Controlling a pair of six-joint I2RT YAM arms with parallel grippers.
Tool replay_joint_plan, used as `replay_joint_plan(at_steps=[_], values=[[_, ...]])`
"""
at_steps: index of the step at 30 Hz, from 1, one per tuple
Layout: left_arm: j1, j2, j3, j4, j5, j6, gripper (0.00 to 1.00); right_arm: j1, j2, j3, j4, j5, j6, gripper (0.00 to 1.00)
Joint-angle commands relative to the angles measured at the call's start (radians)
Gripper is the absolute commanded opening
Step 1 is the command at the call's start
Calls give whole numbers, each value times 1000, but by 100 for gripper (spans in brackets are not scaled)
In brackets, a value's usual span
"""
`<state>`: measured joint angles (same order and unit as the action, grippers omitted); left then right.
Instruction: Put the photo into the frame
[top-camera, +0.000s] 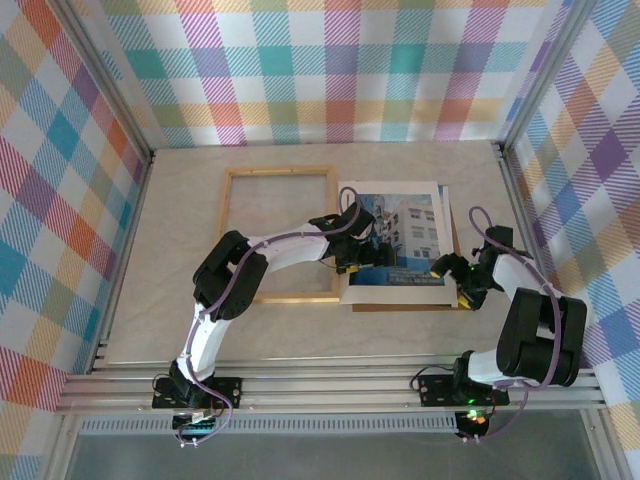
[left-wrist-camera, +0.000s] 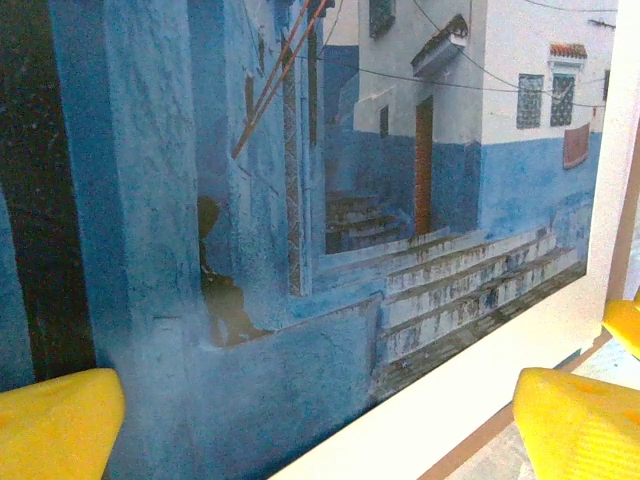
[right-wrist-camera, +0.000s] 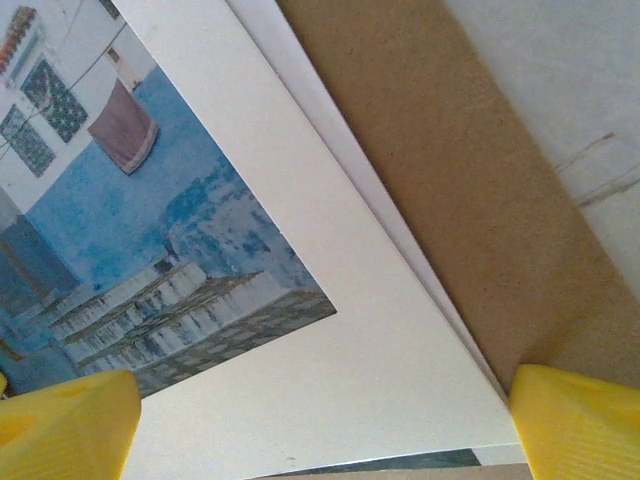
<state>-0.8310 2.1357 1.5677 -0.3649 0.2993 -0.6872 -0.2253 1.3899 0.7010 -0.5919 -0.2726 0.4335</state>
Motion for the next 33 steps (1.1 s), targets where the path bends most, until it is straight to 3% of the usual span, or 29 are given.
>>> replay_joint_plan(at_steps=[1, 19, 28, 33], values=[[-31, -18, 7, -41, 37, -13, 100, 6, -19, -14, -11, -52, 16, 94], [-37, -29, -30, -73, 4, 19, 100, 6, -120, 10, -23, -151, 23, 92], [-35, -15, -4, -97, -14, 50, 100, 6, -133, -52, 220, -351, -23, 93], [-34, -23, -10, -109, -25, 54, 100, 6, -116, -41, 315, -371, -38, 93]])
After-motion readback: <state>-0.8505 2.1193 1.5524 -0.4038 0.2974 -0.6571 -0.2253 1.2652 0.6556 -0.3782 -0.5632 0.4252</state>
